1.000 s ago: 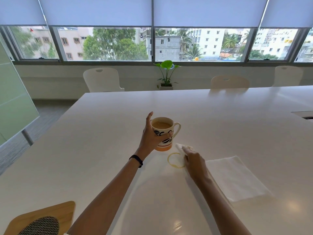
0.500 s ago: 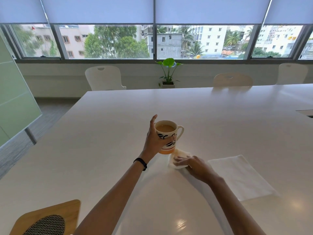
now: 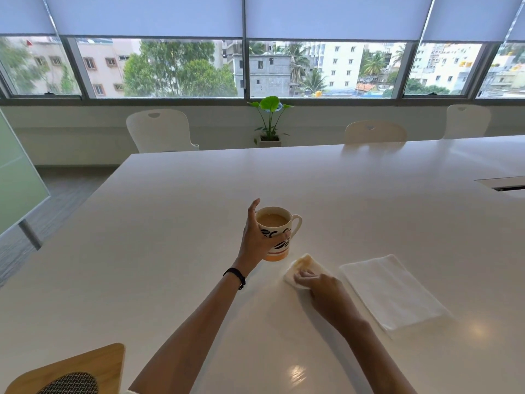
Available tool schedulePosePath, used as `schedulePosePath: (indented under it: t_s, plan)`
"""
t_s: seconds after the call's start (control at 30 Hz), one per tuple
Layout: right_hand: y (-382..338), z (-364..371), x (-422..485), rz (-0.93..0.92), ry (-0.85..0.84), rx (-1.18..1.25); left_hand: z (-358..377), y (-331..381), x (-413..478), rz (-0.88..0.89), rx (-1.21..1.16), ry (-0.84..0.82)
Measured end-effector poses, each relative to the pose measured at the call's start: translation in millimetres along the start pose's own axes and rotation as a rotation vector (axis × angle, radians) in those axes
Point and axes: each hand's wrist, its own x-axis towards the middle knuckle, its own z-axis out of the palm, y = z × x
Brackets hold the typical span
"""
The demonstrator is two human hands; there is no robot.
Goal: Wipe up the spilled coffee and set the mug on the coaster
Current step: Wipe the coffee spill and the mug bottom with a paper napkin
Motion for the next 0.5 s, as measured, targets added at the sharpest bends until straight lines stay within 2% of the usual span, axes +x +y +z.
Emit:
schedulePosePath:
  t_s: [0.17, 0.23, 0.37, 0.43, 0.5]
  plan:
    - [3.3, -14.5, -7.9, -0.096, -0.136, 0.224, 3.3, -6.5, -2.0, -0.005, -0.013, 0.000]
    - [15.0, -16.7, -14.9, -0.070, -0.185, 0.285, 17.3, -8.7, -1.4, -0.016, -0.041, -0.049]
    - [24.8, -24.0, -22.1, -0.050, -0.286, 0.690, 26.7, -11.4, -5.6, -0.014, -0.050, -0.057]
    - [29.5, -30.3, -22.7, -0.045, -0.324, 0.808, 28.6, -13.3, -6.3, -0.013, -0.053, -0.066]
    - [33.3, -32.2, -22.0, -0.017, -0.285, 0.904, 31.2, -13.2, -7.3, -0.016, -0.055, -0.077]
